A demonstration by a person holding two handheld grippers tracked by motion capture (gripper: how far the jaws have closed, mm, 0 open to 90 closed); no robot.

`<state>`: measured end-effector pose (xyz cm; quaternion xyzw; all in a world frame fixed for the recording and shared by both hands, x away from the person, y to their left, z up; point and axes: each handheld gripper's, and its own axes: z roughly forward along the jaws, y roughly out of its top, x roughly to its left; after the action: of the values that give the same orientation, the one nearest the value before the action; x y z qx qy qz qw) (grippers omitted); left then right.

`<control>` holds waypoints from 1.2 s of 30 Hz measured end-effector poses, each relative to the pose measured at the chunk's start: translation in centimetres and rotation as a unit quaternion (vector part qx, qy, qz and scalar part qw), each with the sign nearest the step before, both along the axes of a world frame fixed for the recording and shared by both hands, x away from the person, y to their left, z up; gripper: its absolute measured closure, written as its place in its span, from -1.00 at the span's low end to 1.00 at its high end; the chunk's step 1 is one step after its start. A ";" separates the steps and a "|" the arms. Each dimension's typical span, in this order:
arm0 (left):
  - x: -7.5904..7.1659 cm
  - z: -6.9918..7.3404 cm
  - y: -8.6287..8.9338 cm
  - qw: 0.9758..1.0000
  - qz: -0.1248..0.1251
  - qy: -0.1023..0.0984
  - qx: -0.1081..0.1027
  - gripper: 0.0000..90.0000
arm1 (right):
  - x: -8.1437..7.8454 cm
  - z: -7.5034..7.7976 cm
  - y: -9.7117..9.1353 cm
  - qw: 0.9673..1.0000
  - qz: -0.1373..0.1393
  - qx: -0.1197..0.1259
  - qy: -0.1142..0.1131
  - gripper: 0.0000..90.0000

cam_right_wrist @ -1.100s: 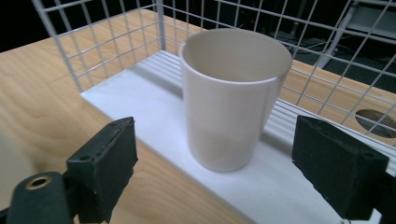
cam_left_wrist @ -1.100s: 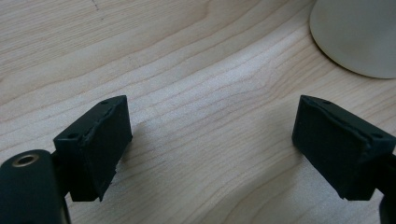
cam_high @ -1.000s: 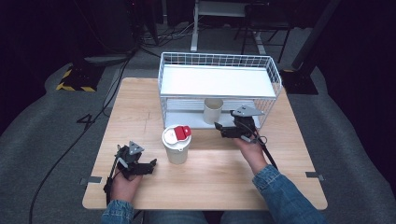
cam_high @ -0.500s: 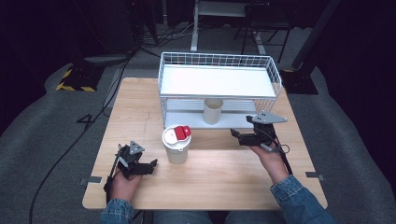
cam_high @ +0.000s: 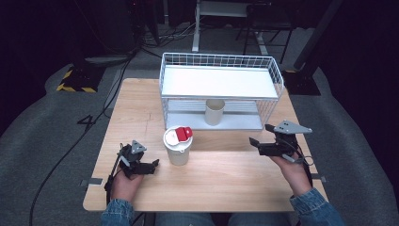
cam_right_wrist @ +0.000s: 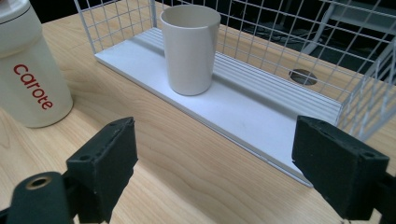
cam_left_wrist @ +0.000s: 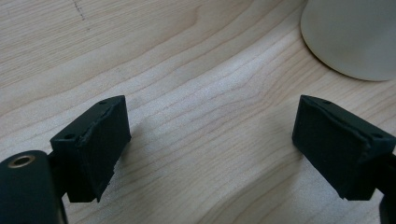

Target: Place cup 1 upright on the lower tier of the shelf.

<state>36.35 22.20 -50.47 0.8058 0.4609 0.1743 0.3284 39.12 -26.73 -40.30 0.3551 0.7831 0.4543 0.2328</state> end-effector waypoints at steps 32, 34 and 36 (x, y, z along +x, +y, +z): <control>0.0 0.0 0.0 1.000 0.001 0.001 0.000 -0.73 | -2.8 -7.0 -6.7 0.996 -0.052 -0.034 0.069 -0.67; 0.0 0.0 0.0 1.000 0.001 0.001 0.000 -0.73 | -2.8 -7.2 -6.7 0.996 -0.051 -0.037 0.070 -0.67; 0.0 0.0 0.0 1.000 0.001 0.001 0.000 -0.73 | -2.9 -7.6 -6.8 0.995 -0.053 -0.044 0.071 -0.67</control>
<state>36.32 22.18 -50.47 0.8054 0.4620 0.1740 0.3281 36.18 -33.51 -47.89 0.4169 0.7969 0.3800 0.2161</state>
